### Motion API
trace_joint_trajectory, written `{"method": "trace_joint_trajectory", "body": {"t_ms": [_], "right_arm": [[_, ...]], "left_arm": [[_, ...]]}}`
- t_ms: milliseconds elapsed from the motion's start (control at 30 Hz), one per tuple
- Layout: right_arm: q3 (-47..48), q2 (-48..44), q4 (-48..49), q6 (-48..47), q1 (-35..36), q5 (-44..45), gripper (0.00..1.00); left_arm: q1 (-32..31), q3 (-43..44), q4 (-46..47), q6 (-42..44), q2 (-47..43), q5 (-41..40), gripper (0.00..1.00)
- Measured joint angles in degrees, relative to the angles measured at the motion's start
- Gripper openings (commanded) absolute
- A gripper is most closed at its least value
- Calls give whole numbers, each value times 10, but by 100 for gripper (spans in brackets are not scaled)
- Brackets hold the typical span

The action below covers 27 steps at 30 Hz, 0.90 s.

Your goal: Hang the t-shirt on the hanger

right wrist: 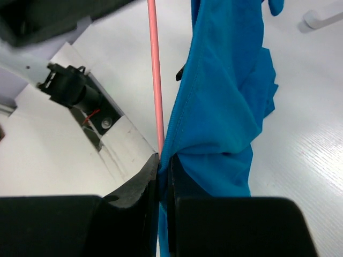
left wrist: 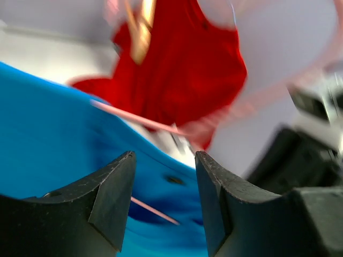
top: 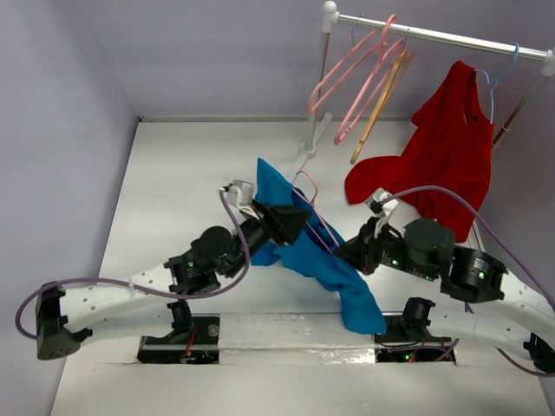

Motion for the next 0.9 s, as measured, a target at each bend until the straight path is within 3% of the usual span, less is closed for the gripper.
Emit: {"method": "trace_joint_trajectory", "body": {"t_ms": [233,467,567,600,633,667,700,733,833,900], "right_arm": [[-12,28,18,0,0,23,0],[-25,31,45,0,0,21,0],[-32,39,51,1,0,19,0],[-33,44,52,2,0,18,0],[-33,49,53,3,0,19,0],[-36,53,56,5,0,19,17],[-40,57,61,5,0,20,28],[-42,61,65,7,0,21,48],[-42,56,67,9,0,26,73],[-42,47,70,7,0,30,79]], "left_arm": [[-52,-1,24,-3,63,28,50],[-52,1,53,-1,82,9,46],[-52,5,60,1,101,-2,20],[-52,5,62,2,106,-6,0],[-52,5,61,-3,109,-13,0],[-52,6,70,-10,111,-12,0],[-53,6,78,-14,112,-12,0],[-56,6,83,-13,111,-13,0],[-55,6,82,-13,106,-28,0],[-51,6,76,-17,104,-33,0]]}}
